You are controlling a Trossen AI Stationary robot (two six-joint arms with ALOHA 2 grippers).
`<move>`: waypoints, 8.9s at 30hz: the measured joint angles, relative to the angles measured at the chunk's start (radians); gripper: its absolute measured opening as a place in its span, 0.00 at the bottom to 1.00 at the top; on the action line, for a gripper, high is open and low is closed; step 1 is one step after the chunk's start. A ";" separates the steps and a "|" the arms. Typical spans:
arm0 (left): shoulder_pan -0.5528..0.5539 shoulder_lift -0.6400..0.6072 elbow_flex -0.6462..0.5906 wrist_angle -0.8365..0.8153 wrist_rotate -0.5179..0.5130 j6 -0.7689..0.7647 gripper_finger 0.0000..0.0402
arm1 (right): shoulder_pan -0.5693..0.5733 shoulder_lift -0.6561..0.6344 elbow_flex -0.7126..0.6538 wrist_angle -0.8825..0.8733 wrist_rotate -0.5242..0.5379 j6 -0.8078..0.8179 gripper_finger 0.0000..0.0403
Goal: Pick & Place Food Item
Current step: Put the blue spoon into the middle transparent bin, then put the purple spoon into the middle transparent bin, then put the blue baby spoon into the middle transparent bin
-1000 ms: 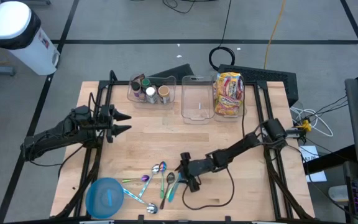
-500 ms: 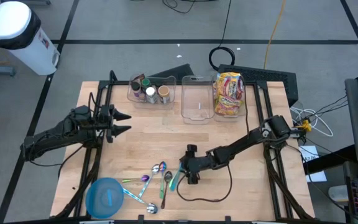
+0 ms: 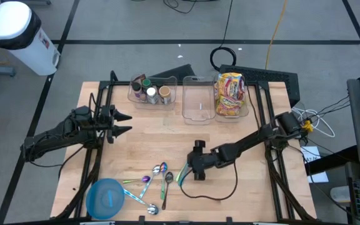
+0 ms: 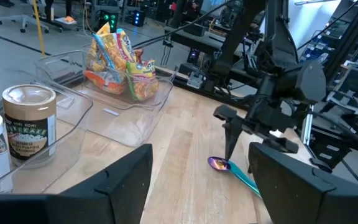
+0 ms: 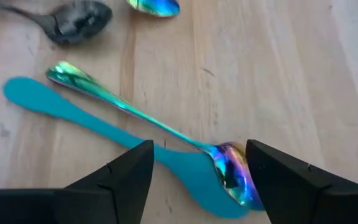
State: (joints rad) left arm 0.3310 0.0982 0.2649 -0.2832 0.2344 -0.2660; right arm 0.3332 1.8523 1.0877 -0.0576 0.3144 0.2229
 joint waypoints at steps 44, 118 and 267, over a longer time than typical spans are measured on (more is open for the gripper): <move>0.000 0.000 0.000 -0.001 0.000 0.000 0.67 | -0.007 0.005 -0.095 0.374 -0.119 -0.341 0.61; 0.000 0.000 0.000 -0.001 0.000 0.000 0.67 | -0.118 0.086 -0.095 0.113 -0.151 -0.178 0.31; 0.000 0.000 0.000 -0.001 -0.008 0.000 0.71 | 0.015 -0.003 -0.080 0.188 -0.206 -0.374 0.53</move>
State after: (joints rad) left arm 0.3313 0.0978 0.2649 -0.2839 0.2264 -0.2661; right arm 0.3485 1.8493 1.0081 0.1307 0.1083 -0.1512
